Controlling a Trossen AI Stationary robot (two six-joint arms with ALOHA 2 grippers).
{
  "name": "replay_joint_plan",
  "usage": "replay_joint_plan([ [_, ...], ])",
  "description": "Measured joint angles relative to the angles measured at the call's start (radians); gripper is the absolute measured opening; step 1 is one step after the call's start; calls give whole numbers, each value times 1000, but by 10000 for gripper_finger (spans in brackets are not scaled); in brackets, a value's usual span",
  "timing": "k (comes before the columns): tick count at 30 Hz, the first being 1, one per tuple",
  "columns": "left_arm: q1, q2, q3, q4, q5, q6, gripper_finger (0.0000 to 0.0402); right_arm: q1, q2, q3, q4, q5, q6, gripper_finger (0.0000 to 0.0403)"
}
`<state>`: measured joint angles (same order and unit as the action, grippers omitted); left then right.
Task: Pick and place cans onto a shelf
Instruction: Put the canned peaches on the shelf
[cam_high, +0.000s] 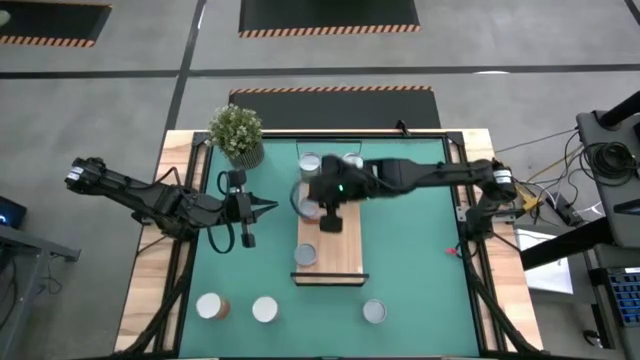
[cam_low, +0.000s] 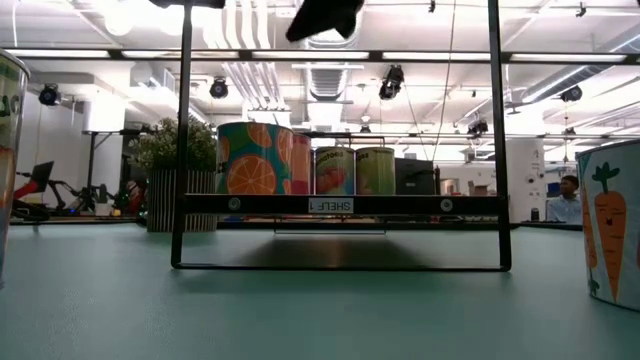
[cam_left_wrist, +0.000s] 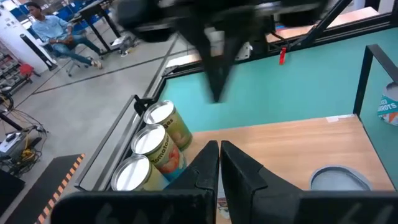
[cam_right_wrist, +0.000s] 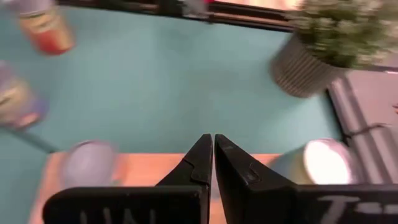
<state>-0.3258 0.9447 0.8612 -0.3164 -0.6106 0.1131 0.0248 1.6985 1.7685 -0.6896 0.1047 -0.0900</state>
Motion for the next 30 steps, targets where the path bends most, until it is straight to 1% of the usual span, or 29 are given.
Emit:
replay_joint_plan([
  [5,0,0,0,0,0,-22,0,107,-10,-21,-13,14,27,9],
  [7,0,0,0,0,0,-27,0,152,-10,-28,-14,63,27,9],
  [12,0,0,0,0,1,-49,0,265,-21,-41,-46,231,23,9],
  [20,0,0,0,-1,2,-133,0,394,-95,-141,1,391,25,9],
  [23,0,1,0,-8,14,-191,0,425,-134,-202,53,427,11,9],
  [26,-6,12,-3,-16,88,-259,0,449,-183,-272,129,446,-35,9],
  [28,-29,28,-4,-16,122,-323,0,460,-223,-330,201,446,-78,9],
  [30,-66,50,-5,-14,125,-377,0,467,-268,-392,283,446,-129,9],
])
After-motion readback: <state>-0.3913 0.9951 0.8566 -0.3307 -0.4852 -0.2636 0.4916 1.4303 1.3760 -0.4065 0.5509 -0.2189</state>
